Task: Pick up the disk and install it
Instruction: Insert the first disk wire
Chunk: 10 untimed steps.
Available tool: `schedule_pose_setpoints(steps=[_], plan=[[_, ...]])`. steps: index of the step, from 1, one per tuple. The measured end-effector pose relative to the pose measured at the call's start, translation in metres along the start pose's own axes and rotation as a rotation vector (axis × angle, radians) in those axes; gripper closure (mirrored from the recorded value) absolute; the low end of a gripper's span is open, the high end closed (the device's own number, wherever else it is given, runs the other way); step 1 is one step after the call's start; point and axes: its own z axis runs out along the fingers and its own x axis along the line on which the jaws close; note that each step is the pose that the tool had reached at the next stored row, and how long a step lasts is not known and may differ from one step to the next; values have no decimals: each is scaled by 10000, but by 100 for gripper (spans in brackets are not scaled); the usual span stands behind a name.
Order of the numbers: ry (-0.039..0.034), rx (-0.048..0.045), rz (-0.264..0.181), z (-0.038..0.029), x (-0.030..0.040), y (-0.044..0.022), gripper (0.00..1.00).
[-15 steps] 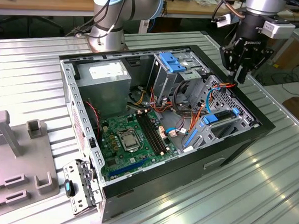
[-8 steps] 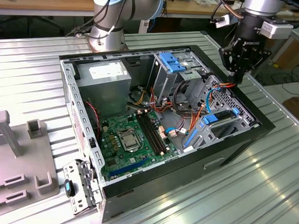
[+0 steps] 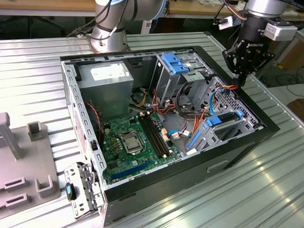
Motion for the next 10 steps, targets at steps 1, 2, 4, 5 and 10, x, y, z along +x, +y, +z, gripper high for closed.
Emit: schedule_pose_setpoints(steps=[1,2,4,5,10], plan=[[0,0,-1,0,0,0,78],[0,0,-1,0,0,0,78],[-1,4,-1,-5,1,1,78],[-2,7,0,-14,2,3,78],[-51,146,9,-33,7,12,78]])
